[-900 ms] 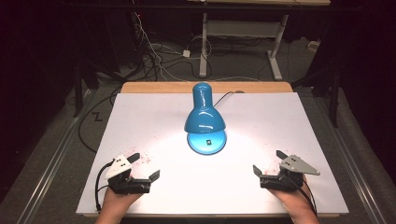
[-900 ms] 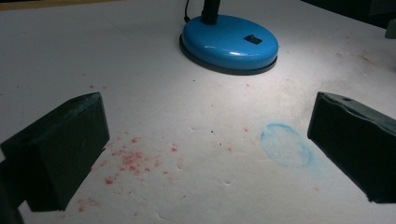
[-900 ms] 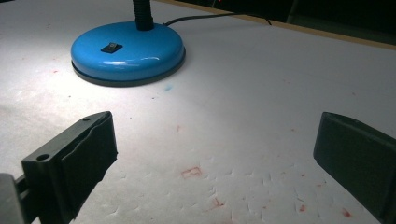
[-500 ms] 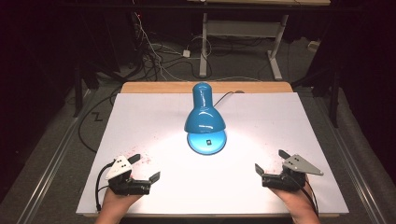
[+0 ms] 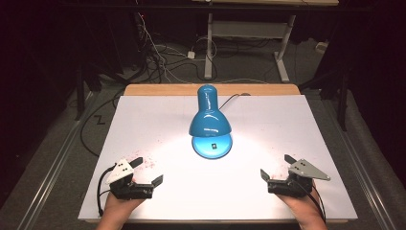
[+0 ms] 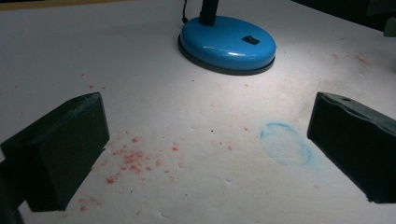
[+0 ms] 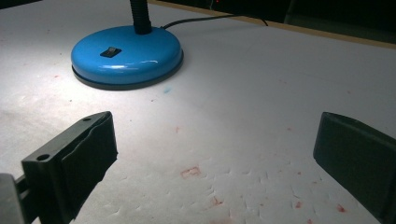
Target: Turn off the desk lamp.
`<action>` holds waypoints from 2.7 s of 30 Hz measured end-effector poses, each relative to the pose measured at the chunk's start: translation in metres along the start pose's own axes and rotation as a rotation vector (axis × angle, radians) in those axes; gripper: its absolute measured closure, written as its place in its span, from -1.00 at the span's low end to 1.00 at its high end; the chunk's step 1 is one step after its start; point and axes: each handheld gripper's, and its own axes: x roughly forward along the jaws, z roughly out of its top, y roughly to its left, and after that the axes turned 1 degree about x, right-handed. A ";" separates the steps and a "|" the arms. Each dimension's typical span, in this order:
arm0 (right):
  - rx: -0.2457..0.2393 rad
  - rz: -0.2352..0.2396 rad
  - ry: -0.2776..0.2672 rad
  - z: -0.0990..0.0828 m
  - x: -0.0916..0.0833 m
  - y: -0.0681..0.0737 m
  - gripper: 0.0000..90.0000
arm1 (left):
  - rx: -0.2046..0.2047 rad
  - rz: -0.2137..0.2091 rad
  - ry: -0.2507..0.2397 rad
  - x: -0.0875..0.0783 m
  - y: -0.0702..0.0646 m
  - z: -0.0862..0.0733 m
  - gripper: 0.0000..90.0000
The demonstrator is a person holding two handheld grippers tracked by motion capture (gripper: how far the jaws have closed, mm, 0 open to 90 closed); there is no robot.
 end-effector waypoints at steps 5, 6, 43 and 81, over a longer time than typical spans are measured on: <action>0.010 0.007 0.014 0.000 0.000 -0.001 -0.88 | 0.007 -0.001 0.007 0.001 0.000 0.000 -1.00; 0.010 0.007 0.014 0.000 0.000 -0.001 -0.88 | 0.007 0.000 0.008 0.001 0.000 0.000 -1.00; 0.056 0.038 0.064 0.000 -0.004 -0.005 0.55 | 0.017 -0.007 0.018 0.004 0.001 -0.002 -1.00; -0.010 0.182 0.106 0.010 0.020 0.033 1.00 | -0.003 -0.047 0.020 0.004 0.004 0.005 -1.00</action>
